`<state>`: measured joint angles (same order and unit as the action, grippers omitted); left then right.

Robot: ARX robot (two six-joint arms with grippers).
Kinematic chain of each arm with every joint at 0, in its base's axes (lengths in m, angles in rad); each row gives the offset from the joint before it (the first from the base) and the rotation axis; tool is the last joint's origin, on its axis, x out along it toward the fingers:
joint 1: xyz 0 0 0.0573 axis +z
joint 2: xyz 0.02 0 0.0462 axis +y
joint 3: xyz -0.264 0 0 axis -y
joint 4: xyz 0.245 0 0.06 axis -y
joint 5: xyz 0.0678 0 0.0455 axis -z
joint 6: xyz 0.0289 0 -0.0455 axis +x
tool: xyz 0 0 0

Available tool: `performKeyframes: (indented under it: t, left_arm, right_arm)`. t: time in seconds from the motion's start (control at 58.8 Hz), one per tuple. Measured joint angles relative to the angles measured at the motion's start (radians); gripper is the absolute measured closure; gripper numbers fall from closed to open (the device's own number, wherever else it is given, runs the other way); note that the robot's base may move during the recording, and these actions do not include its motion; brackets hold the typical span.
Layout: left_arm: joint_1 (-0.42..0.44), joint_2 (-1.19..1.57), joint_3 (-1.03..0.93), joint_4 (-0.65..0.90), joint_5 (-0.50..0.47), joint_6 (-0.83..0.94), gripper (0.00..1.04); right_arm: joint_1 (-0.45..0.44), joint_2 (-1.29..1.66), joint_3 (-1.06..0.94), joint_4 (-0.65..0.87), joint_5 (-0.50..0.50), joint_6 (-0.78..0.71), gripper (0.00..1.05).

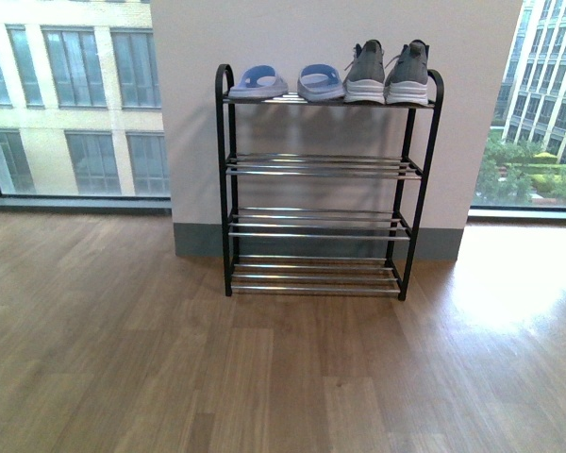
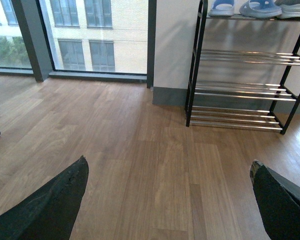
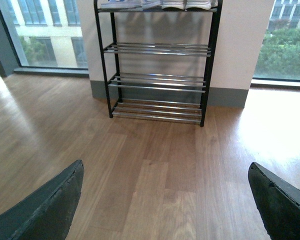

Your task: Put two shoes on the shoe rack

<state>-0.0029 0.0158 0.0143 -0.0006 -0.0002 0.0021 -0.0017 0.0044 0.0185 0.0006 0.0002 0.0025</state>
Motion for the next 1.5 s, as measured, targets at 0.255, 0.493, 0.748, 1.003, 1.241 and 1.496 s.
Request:
performKeyframes:
  t: [0.255,0.493,0.748,1.003,1.241,1.496]
  left_arm:
    - [0.0,0.0,0.0,0.0,0.001,0.0,0.09]
    - [0.0,0.0,0.0,0.0,0.0,0.0,0.09]
    - [0.0,0.0,0.0,0.0,0.0,0.0,0.09]
    - [0.0,0.0,0.0,0.0,0.0,0.0,0.09]
    - [0.0,0.0,0.0,0.0,0.0,0.0,0.09]
    - [0.0,0.0,0.0,0.0,0.0,0.0,0.09]
  right_arm:
    - [0.001,0.0,0.0,0.0,0.002,0.0,0.09]
    - [0.0,-0.001,0.0,0.0,-0.003,0.0,0.09]
    - [0.001,-0.001,0.0,-0.001,0.002,0.0,0.09]
    - [0.001,-0.001,0.0,-0.001,0.0,0.0,0.09]
    - [0.001,-0.001,0.0,-0.001,0.0,0.0,0.09]
    - [0.001,-0.001,0.0,-0.001,0.0,0.0,0.09]
